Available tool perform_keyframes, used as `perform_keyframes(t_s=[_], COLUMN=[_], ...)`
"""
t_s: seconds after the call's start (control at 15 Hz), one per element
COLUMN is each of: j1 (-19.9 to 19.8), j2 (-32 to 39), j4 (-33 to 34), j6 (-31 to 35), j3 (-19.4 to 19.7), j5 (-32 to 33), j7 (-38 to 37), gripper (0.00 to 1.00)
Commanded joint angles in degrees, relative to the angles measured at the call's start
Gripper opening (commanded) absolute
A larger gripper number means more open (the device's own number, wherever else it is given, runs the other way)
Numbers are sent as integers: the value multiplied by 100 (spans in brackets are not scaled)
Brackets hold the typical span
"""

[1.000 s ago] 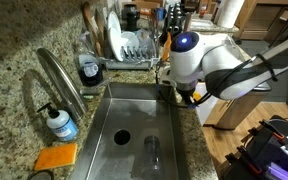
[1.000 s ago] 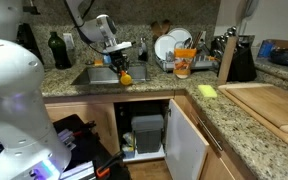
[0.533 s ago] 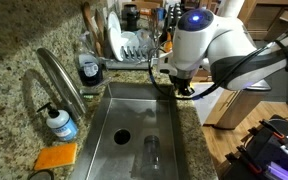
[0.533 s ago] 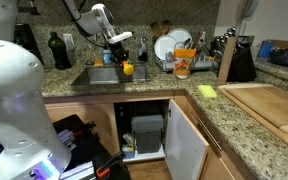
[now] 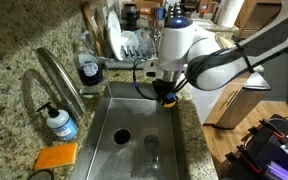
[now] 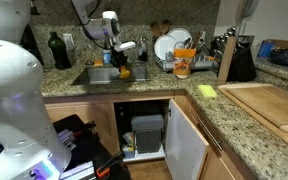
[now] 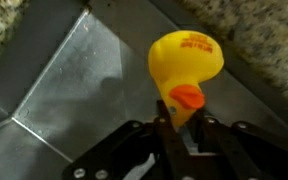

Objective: Use the sponge to clean the smaller part of the base top near the edge, pick up the duck plush toy , put it in the sink and open the tap

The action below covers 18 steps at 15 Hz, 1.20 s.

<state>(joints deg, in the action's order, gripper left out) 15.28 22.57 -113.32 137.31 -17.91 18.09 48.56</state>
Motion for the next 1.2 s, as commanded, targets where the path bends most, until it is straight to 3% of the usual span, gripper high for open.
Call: perform_keyframes(t_s=[0.0, 0.33, 0.67, 0.73, 0.8, 1.13], j1=[-324, -397, -226, -136, -118, -94], j2=[953, 1745, 1628, 1496, 1666, 1578], j4=[983, 1942, 2076, 2002, 2081, 2107], j6=[101, -330, -297, -185, -224, -223], j3=[-378, -843, -840, -722, -727, -711], j5=[-839, -1643, -1552, -1467, -1601, -1587], j7=[1252, 2731, 3394, 3280, 3193, 3203], gripper=[6, 6, 6, 30, 26, 30])
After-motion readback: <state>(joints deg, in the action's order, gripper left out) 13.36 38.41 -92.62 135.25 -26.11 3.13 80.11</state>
